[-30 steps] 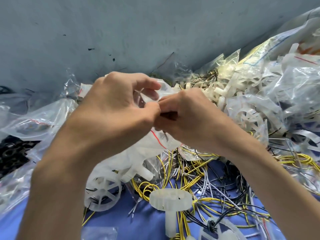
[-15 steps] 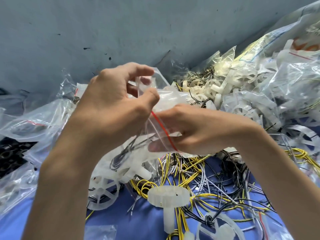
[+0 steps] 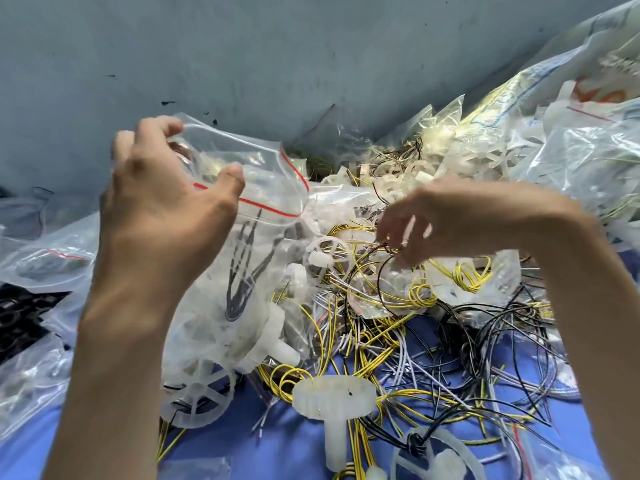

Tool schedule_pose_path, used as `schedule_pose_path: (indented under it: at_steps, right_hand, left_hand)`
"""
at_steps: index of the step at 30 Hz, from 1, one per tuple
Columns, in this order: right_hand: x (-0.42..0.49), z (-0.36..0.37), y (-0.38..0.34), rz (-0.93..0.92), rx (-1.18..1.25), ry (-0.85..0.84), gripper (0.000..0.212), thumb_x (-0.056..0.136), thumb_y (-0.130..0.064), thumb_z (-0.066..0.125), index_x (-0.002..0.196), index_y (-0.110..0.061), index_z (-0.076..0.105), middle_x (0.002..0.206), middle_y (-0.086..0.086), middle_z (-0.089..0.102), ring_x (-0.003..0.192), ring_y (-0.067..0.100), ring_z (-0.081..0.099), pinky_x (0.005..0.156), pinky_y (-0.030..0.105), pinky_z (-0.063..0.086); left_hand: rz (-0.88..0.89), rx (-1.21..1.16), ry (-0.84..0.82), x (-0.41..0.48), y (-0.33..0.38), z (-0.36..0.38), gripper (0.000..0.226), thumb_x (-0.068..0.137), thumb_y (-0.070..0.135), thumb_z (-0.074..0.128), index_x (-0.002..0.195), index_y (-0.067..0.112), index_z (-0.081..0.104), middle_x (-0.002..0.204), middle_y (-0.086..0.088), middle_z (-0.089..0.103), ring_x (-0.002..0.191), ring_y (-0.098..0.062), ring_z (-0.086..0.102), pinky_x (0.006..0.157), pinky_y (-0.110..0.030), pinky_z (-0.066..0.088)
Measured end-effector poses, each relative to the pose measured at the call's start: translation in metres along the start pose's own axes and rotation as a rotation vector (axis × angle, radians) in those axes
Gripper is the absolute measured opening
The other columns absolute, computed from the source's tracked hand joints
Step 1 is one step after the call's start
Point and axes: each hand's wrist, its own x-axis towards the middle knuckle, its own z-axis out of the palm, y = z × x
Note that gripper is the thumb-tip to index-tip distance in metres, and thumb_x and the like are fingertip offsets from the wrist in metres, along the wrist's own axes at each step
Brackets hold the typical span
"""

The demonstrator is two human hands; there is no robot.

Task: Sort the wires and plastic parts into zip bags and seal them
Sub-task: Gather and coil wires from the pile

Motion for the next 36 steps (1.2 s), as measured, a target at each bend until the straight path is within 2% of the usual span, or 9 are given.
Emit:
schedule_pose_path:
  at_steps: [3,8,11,13,17,22,27,32,36]
  right_hand:
    - [-0.001,0.004,0.007,0.148,-0.046,-0.191,0.039,0.071,-0.045,0.076,0.107,-0.042,0.061,0.099,-0.021,0.066,0.081,-0.005,0.059,0.063,0.022,0.045]
    - [0.001,0.002,0.020,0.274,-0.095,-0.100,0.046,0.067,-0.038,0.081,0.105,-0.027,0.059,0.093,-0.011,0.056,0.084,0.010,0.055,0.075,0.030,0.047]
    - [0.004,0.005,0.024,0.360,-0.131,-0.009,0.049,0.066,-0.035,0.083,0.102,-0.026,0.050,0.105,-0.001,0.043,0.091,0.018,0.051,0.077,0.033,0.047]
    - [0.004,0.006,0.027,0.385,-0.099,-0.009,0.048,0.070,-0.029,0.081,0.106,-0.023,0.050,0.109,0.000,0.049,0.092,0.020,0.054,0.078,0.034,0.049]
    - [0.004,0.005,0.029,0.341,-0.105,-0.037,0.035,0.080,-0.015,0.065,0.113,-0.024,0.056,0.098,-0.002,0.061,0.083,0.016,0.060,0.075,0.034,0.055]
    - [0.002,0.003,0.028,0.247,-0.072,0.013,0.046,0.084,-0.018,0.062,0.124,-0.039,0.051,0.097,-0.010,0.063,0.080,0.009,0.060,0.074,0.033,0.052]
    - [-0.011,-0.017,0.018,0.061,0.087,0.270,0.032,0.080,-0.016,0.067,0.090,-0.046,0.068,0.059,-0.022,0.063,0.053,-0.010,0.054,0.047,0.006,0.036]
    - [-0.019,-0.024,0.003,-0.005,0.616,0.561,0.021,0.081,-0.007,0.065,0.078,-0.025,0.075,0.070,-0.002,0.073,0.066,0.003,0.067,0.064,0.017,0.053]
    - [-0.025,-0.025,-0.006,-0.064,0.747,0.508,0.016,0.075,-0.013,0.073,0.089,-0.021,0.074,0.082,0.005,0.075,0.073,0.005,0.067,0.078,0.020,0.054]
  left_hand:
    - [-0.001,-0.027,0.075,-0.001,0.000,-0.002,0.069,0.069,0.051,0.055,0.130,0.022,0.045,0.125,-0.003,0.048,0.109,-0.027,0.051,0.098,-0.037,0.038]
    - [0.017,0.060,-0.058,-0.002,0.003,-0.003,0.062,0.076,0.051,0.067,0.129,0.025,0.049,0.121,-0.004,0.047,0.103,-0.026,0.052,0.093,-0.033,0.038]
    - [0.054,0.088,-0.150,-0.005,0.005,-0.001,0.051,0.081,0.046,0.064,0.128,0.029,0.051,0.109,0.007,0.039,0.088,-0.012,0.042,0.084,-0.027,0.031]
    - [0.080,0.089,-0.196,-0.006,0.007,-0.001,0.044,0.081,0.047,0.061,0.123,0.035,0.054,0.107,0.009,0.038,0.084,-0.008,0.037,0.080,-0.025,0.028]
    - [0.145,0.075,-0.244,-0.009,0.011,-0.003,0.038,0.078,0.046,0.060,0.116,0.039,0.059,0.107,0.007,0.039,0.097,-0.017,0.049,0.086,-0.027,0.032]
    - [0.278,0.078,-0.208,-0.015,0.016,-0.002,0.039,0.077,0.040,0.066,0.115,0.035,0.062,0.111,0.007,0.038,0.110,-0.021,0.047,0.094,-0.028,0.033]
    - [0.417,0.007,-0.188,-0.023,0.027,-0.001,0.026,0.080,0.039,0.064,0.105,0.033,0.068,0.113,0.004,0.048,0.111,-0.014,0.042,0.092,-0.021,0.033]
    - [0.456,-0.031,-0.228,-0.035,0.042,0.004,0.022,0.081,0.041,0.057,0.094,0.032,0.072,0.117,0.004,0.054,0.111,-0.015,0.044,0.085,-0.008,0.025]
    - [0.443,-0.038,-0.260,-0.043,0.049,0.008,0.028,0.080,0.049,0.053,0.092,0.033,0.073,0.113,0.008,0.057,0.114,-0.016,0.043,0.095,-0.035,0.037]
